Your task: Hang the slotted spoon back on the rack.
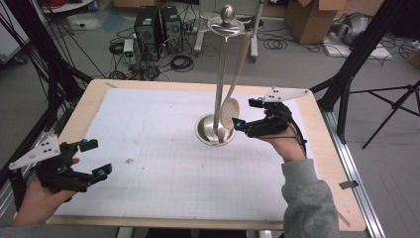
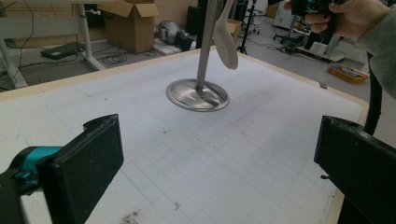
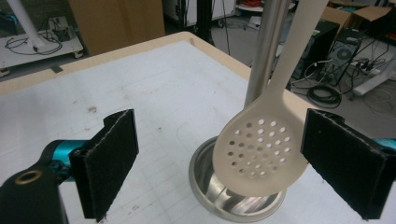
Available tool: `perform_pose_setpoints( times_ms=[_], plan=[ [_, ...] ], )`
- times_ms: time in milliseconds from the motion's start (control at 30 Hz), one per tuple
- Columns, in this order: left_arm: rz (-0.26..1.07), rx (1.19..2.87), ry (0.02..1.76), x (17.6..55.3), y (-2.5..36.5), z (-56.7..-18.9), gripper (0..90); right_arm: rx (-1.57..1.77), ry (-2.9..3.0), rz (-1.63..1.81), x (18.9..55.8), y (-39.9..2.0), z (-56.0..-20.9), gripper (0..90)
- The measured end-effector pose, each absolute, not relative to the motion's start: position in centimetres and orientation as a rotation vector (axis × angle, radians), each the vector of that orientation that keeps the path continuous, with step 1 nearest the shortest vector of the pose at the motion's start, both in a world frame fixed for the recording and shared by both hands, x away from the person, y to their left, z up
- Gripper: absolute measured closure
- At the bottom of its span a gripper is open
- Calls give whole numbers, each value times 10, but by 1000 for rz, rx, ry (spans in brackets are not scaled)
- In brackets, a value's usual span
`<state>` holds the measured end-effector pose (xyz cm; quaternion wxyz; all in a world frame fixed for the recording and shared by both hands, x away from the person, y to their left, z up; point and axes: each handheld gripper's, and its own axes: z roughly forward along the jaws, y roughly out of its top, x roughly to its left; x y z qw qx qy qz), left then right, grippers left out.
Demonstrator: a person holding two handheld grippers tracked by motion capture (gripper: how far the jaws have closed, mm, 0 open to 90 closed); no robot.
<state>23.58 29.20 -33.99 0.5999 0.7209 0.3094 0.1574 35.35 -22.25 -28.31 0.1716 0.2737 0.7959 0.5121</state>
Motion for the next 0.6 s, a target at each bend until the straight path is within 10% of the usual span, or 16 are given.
perform_pose_setpoints(
  times_ms=[600],
  plan=[
    [351, 1670, 684, 245, 280, -338, 18, 798, 2256, 1509, 321, -242, -314, 95]
  ],
)
